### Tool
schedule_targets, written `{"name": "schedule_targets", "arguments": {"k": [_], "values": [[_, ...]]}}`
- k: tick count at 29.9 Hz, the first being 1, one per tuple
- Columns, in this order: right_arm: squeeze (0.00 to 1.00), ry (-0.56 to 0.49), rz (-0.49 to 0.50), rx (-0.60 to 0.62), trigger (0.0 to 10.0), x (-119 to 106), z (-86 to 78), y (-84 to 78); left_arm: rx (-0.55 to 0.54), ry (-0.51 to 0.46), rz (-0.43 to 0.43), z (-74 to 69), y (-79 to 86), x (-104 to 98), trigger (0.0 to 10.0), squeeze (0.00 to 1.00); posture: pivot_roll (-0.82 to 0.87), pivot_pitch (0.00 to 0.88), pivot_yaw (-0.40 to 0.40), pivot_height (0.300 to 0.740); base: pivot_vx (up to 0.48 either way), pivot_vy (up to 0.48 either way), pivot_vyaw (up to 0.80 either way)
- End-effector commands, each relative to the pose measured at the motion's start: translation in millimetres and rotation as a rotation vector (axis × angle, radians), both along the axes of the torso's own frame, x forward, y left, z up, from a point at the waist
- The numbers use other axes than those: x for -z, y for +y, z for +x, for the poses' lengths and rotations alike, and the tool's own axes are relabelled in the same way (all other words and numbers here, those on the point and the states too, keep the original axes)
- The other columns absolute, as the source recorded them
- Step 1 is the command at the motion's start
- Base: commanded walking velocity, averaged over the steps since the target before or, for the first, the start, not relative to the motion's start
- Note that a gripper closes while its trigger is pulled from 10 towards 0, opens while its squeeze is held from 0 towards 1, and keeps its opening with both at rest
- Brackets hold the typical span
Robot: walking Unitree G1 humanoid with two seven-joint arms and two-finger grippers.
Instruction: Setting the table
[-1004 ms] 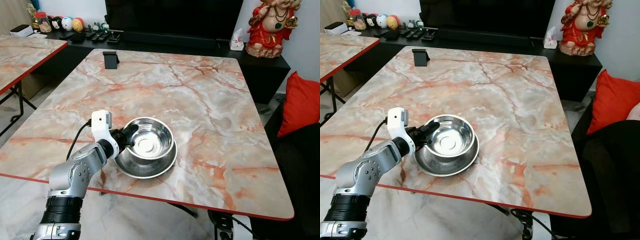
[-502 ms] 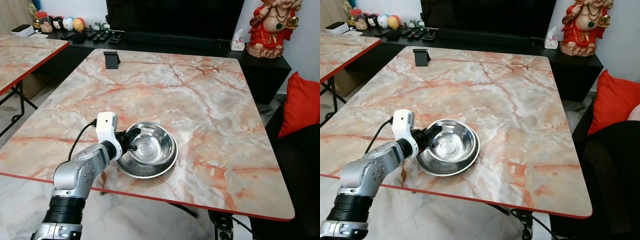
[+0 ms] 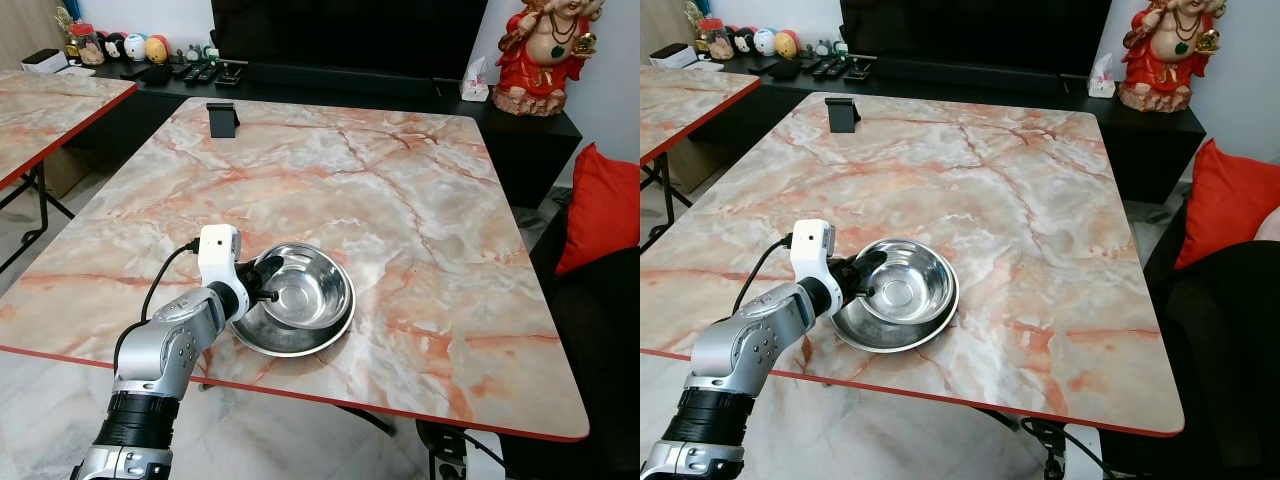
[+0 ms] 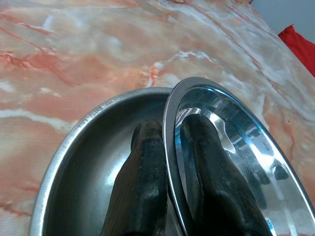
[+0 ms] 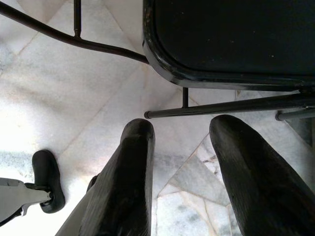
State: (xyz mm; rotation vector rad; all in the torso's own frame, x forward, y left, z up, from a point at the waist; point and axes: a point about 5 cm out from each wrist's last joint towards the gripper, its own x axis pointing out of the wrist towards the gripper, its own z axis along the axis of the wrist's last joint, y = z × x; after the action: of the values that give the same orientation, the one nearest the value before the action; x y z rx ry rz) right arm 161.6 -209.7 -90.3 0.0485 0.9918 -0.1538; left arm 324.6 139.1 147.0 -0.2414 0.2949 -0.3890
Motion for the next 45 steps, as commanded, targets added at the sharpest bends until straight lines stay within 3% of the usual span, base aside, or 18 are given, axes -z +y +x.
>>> {"name": "schedule_targets", "arguments": {"k": [1, 12, 14, 15, 16, 18, 19, 21, 22, 32, 45], "values": [[0.00, 0.006, -0.001, 0.009, 10.0, 0.1, -1.1, -2.5, 0.001, -0.011, 0.019, 1.6, -2.0, -1.5, 10.0, 0.00, 0.06, 0.000, -0.044, 0.711, 0.000, 0.000, 0.00], [0.00, 0.005, -0.002, 0.010, 10.0, 0.0, -1.1, -2.7, 0.000, -0.005, 0.049, 1.2, -1.6, 1.7, 10.0, 0.00, 0.05, 0.000, -0.046, 0.711, 0.000, 0.000, 0.00], [0.00, 0.005, -0.001, 0.010, 10.0, 0.0, -1.0, -2.7, -0.002, -0.007, 0.048, 1.6, -1.2, 1.1, 10.0, 0.05, 0.05, 0.000, -0.046, 0.711, 0.000, 0.000, 0.00], [0.00, 0.005, -0.001, 0.010, 10.0, 0.0, -1.1, -2.6, -0.002, -0.008, 0.048, 1.8, -0.9, 0.9, 10.0, 0.64, 0.06, 0.000, -0.048, 0.711, 0.000, 0.000, 0.00], [0.00, 0.005, -0.001, 0.009, 10.0, 0.1, -1.1, -2.6, -0.003, -0.009, 0.049, 1.9, -0.7, 0.8, 10.0, 0.84, 0.06, 0.000, -0.048, 0.711, 0.000, 0.000, 0.00], [0.00, 0.005, -0.001, 0.009, 10.0, 0.1, -1.1, -2.5, -0.007, -0.006, 0.054, 2.5, -0.3, 1.4, 10.0, 0.82, 0.06, 0.000, -0.048, 0.711, 0.000, 0.000, 0.00], [0.00, 0.004, -0.001, 0.010, 10.0, 0.0, -1.1, -2.5, -0.011, -0.003, 0.061, 2.9, -0.1, 2.2, 10.0, 0.51, 0.06, 0.000, -0.048, 0.711, 0.000, 0.000, 0.00], [0.00, 0.005, -0.001, 0.011, 10.0, 0.2, -1.4, -2.4, -0.012, -0.003, 0.061, 2.6, 0.1, 2.5, 10.0, 0.51, 0.05, 0.000, -0.046, 0.711, 0.000, 0.000, 0.00], [0.00, 0.005, 0.000, 0.010, 10.0, 0.2, -1.5, -2.4, -0.014, -0.002, 0.061, 2.7, 0.4, 2.5, 10.0, 0.00, 0.05, 0.000, -0.046, 0.711, 0.000, 0.000, 0.00], [0.00, 0.005, 0.000, 0.010, 10.0, 0.2, -1.5, -2.3, -0.032, -0.009, 0.073, 6.5, 5.9, -0.1, 10.0, 0.00, 0.05, 0.000, -0.046, 0.711, 0.000, 0.000, 0.00], [0.00, 0.008, -0.002, 0.005, 10.0, 0.2, -1.5, -2.9, -0.059, -0.022, 0.164, 8.5, 10.1, 1.6, 10.0, 0.00, 0.06, 0.000, -0.050, 0.711, 0.000, 0.000, 0.00]]}}
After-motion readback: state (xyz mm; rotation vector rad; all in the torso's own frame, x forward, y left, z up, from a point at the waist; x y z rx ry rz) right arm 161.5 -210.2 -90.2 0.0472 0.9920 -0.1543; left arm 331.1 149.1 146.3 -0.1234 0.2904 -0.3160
